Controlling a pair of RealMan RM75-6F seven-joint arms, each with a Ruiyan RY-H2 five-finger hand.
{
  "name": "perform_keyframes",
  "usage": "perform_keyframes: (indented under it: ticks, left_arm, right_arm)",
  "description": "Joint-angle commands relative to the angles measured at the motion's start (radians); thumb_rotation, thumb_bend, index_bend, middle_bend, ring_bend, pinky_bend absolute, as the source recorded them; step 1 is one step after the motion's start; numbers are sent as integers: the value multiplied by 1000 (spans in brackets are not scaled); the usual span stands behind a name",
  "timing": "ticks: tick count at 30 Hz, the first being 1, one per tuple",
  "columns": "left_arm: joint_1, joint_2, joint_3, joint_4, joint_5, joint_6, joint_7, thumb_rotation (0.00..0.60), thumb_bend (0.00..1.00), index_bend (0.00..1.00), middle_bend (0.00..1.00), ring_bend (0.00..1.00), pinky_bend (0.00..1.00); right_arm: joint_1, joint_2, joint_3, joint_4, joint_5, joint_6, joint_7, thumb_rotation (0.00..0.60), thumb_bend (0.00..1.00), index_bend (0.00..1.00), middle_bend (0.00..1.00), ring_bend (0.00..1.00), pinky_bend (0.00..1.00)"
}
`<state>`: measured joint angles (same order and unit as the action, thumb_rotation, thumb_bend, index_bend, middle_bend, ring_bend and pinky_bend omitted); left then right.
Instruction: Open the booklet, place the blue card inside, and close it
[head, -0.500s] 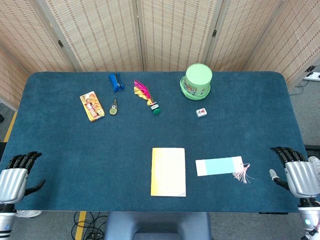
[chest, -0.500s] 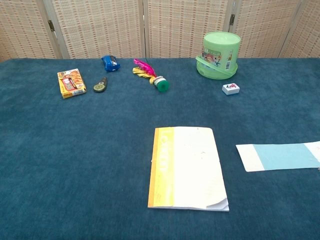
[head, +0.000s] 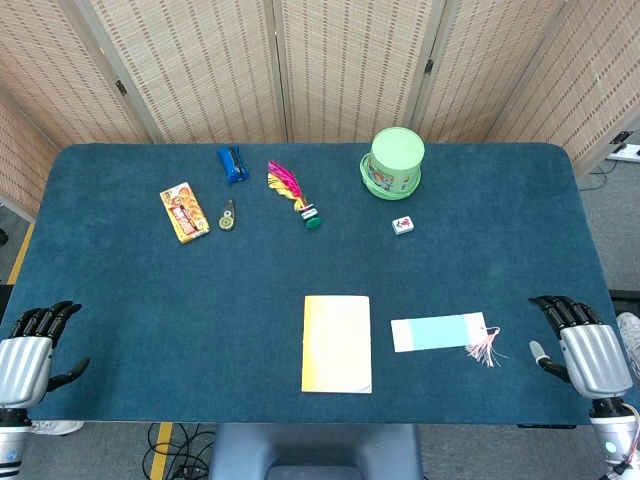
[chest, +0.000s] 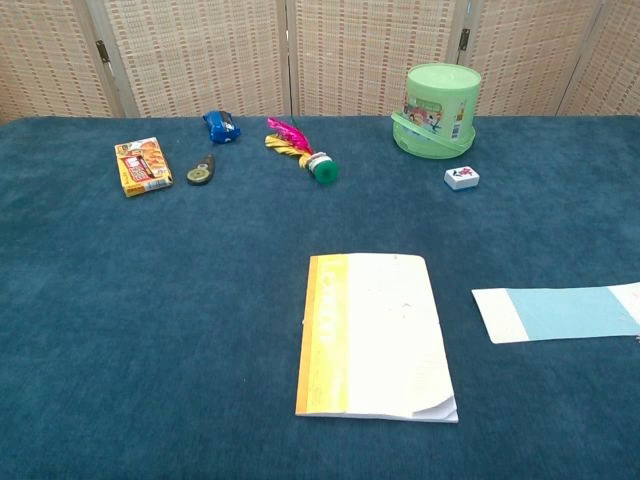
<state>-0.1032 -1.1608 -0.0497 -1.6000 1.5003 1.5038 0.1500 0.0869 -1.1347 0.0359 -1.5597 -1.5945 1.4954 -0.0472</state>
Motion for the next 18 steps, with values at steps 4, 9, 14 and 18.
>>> perform_keyframes:
  ticks: [4,9,14,18]
  left_arm:
    - [4,8,6,-5,5,1,-3,600,221,213,205,219,198]
    - [8,15,9,-5,6,3,-15,600,221,213,205,219,198]
    - [15,22,8,2,3,12,-34,600,221,213,205,219,198]
    - [18,23,10,15,0,9,-48,600,221,213,205,219,198]
  right_arm:
    - [70,-11,-27,21,-111,-57,-21,600,256,230,258,202,277]
    - [163,-39,-44,27,-210,-143,-32,600,230,241,261,201,275]
    - [254,-100,-52,52,-280,-231,-55,600,131,261,261,197,273]
    - [322,-172,-62,95,-313,-304,-50,600,91,291,261,161,273]
